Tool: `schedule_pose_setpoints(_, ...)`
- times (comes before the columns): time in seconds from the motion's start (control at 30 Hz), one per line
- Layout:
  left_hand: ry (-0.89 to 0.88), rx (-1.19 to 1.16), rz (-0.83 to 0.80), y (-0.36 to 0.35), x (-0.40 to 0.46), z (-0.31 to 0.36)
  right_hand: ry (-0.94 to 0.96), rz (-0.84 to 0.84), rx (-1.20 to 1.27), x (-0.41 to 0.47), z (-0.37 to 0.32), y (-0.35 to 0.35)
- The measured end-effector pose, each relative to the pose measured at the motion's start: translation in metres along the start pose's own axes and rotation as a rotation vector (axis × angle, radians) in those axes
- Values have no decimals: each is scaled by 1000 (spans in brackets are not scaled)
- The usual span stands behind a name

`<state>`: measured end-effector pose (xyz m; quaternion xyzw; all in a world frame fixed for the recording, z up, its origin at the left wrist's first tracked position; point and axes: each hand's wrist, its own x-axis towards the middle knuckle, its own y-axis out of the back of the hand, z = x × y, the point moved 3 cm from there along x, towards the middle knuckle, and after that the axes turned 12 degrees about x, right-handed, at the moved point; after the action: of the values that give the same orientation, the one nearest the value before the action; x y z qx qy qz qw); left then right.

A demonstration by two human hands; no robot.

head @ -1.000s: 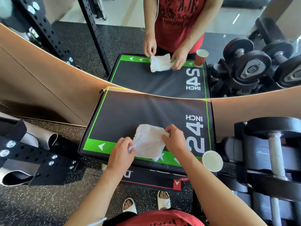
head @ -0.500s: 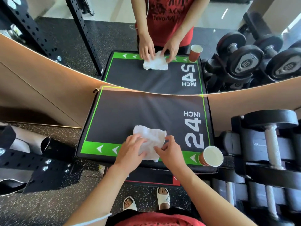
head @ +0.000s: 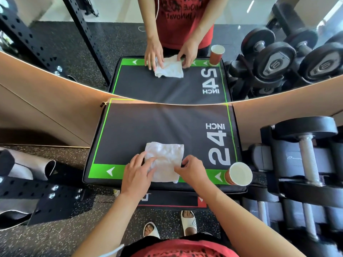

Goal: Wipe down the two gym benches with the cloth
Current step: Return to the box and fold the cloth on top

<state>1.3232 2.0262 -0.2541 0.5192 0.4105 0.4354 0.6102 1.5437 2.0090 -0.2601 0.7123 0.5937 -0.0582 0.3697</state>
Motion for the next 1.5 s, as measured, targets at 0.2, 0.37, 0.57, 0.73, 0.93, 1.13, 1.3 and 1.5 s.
schedule_pose_setpoints(0.2, 23, 23, -94, 6, 3, -21, 80, -5, -191, -13, -15, -22)
schedule_pose_setpoints(0.37, 38, 55, -129, 13, 3, -25, 45, -65, -144, -17, -25, -23)
schedule_pose_setpoints(0.57, -201, -15, -77, 12, -9, 0, 225, 30, -487, -22, -19, 7)
schedule_pose_setpoints(0.73, -189, -16, -202, -4, -15, -7, 637, -136, -531, -38, -22, -29)
schedule_pose_setpoints(0.93, -180, 56, -235, -11, -6, -23, 650, -221, -655, -27, 6, -52)
schedule_pose_setpoints(1.13, -115, 33, -204, -11, 11, -46, 744, -255, -701, 6, -15, -63)
schedule_pose_setpoints(1.3, -84, 9, -185, -5, 36, -76, 760, -295, -724, 37, -47, -82)
schedule_pose_setpoints(1.5, -76, 7, -168, 2, 74, -118, 787, -262, -721, 71, -87, -113)
